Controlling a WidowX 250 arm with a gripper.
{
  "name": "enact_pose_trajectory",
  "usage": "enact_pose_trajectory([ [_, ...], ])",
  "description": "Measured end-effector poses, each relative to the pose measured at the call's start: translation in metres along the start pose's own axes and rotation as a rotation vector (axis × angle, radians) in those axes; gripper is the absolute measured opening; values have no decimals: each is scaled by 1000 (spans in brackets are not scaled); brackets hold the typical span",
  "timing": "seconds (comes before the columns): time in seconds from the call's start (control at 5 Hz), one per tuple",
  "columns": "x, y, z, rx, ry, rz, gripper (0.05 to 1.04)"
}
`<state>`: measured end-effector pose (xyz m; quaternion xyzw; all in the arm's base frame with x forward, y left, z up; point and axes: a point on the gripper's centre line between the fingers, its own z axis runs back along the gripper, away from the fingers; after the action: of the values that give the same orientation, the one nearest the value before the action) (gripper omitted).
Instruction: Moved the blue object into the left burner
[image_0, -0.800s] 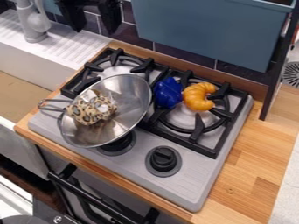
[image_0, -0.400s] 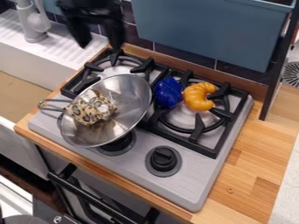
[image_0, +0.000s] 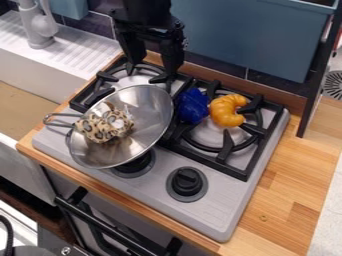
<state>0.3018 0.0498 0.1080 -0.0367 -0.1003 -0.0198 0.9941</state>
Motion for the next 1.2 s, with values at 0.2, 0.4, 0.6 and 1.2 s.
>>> enact_pose_trajectory([
  [0.2,11,-19,0,-21,13,-118,995],
  [0.4,16,-37,-16,-36,91,-232,995],
  [0.6,20,-41,-23,-53,108,-322,995],
  [1.2,13,-34,-36,-61,125,-432,995],
])
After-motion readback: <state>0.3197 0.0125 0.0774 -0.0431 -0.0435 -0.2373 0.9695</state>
